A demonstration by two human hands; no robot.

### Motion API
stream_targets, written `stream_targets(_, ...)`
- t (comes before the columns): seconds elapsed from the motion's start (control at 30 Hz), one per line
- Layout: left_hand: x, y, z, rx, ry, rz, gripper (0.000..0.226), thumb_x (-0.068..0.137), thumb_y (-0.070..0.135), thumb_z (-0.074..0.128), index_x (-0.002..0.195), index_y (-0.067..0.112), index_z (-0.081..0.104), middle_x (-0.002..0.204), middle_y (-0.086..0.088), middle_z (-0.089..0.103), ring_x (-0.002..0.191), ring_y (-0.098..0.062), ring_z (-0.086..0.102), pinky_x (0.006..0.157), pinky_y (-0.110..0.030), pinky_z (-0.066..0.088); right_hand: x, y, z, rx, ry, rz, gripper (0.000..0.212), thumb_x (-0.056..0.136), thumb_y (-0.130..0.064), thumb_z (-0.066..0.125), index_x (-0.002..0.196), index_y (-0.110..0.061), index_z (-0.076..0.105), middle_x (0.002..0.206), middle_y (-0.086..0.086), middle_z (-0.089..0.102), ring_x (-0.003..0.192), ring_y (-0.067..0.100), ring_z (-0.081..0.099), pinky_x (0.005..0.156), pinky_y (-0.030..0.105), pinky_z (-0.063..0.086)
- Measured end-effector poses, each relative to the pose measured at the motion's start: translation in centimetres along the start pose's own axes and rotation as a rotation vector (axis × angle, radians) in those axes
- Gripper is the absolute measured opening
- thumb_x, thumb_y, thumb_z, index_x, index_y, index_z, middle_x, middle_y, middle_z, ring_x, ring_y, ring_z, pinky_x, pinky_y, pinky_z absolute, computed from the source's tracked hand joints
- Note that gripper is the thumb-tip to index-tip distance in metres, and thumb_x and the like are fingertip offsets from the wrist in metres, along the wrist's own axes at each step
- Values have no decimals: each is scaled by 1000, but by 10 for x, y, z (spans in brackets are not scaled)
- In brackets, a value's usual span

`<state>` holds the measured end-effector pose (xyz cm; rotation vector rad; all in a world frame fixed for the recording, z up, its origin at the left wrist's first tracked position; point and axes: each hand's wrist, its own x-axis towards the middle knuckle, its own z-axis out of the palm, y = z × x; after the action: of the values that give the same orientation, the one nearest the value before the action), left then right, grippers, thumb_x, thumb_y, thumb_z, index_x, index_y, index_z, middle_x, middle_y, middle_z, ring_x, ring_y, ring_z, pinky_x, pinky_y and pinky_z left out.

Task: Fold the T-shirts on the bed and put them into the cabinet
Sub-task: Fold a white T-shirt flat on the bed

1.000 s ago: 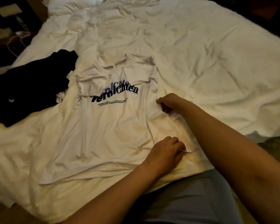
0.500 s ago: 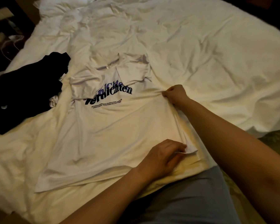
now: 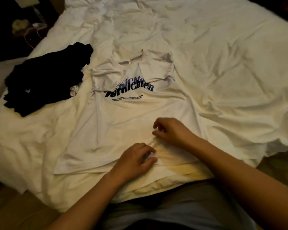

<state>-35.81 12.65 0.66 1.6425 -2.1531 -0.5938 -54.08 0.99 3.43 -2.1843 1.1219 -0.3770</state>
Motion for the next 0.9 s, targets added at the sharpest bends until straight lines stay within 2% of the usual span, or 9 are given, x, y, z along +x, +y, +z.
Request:
stream_targets(0.1, -24, -25, -16, 16, 35, -117, 44, 87, 63, 53, 112, 29, 68, 97, 21, 58, 93, 1, 54, 79, -20, 45, -22, -18, 27, -36, -113, -42, 25, 88, -41, 68, 106, -24, 65, 86, -9, 60, 78, 9, 55, 74, 30, 47)
stream_targets(0.2, -45, -42, -26, 88, 67, -148, 45, 84, 70, 56, 106, 32, 68, 98, 20, 61, 93, 3, 52, 82, -13, 40, -39, -17, 45, -101, -183, -70, 36, 83, -53, 70, 108, -28, 64, 94, -10, 58, 85, 8, 53, 79, 27, 46)
stream_targets(0.37, -66, -59, -35, 89, -51, -180, 53, 70, 70, 65, 109, 34, 70, 96, 21, 58, 94, 1, 51, 83, -9, 33, -55, -2, 51, -255, -229, -201, 64, 70, -77, 60, 114, -31, 62, 107, -13, 53, 97, 7, 47, 83, 27, 41)
stream_targets(0.47, -75, -69, -32, 185, -3, -136, 43, 71, 58, 63, 102, 30, 74, 89, 15, 63, 85, -8, 56, 76, -22, 38, -61, 1, 55, -355, -204, -234, 56, 74, -63, 54, 115, -27, 63, 110, -9, 55, 98, 12, 50, 78, 27, 37)
stream_targets(0.53, -82, -73, -28, 249, 88, -122, 24, 69, 36, 75, 91, 26, 75, 81, 12, 63, 79, -13, 58, 68, -19, 33, -64, 3, 58, -403, -142, -269, 37, 76, -47, 56, 101, -23, 68, 100, -6, 60, 89, 16, 56, 71, 27, 39)
stream_targets(0.6, -89, -75, -27, 262, 182, -163, 21, 66, 19, 85, 83, 23, 74, 78, 12, 62, 80, -10, 54, 62, -16, 34, -66, 4, 59, -406, -88, -278, 17, 76, -33, 65, 87, -20, 69, 89, -5, 62, 80, 18, 60, 65, 27, 44)
stream_targets(0.67, -97, -73, -28, 260, 278, -216, 18, 71, 16, 86, 82, 21, 73, 81, 11, 62, 83, -7, 49, 55, -20, 41, -71, 1, 56, -394, -78, -274, 17, 78, -34, 67, 84, -18, 70, 87, -5, 63, 81, 18, 61, 61, 27, 48)
stream_targets(0.77, -104, -67, -33, 240, 381, -319, 13, 79, 17, 82, 86, 21, 71, 87, 10, 63, 87, -7, 52, 55, -28, 50, -77, -1, 50, -428, -98, -199, 40, 72, -50, 70, 99, -21, 69, 99, -6, 61, 93, 15, 57, 56, 27, 46)
stream_targets(0.9, -111, -62, -38, 139, 444, -434, 9, 87, 18, 75, 93, 21, 69, 90, 7, 66, 88, -13, 59, 65, -30, 49, -87, 2, 52, -493, 10, -115, 20, 70, -21, 83, 83, -16, 68, 85, -4, 60, 80, 20, 59, 40, 29, 41)
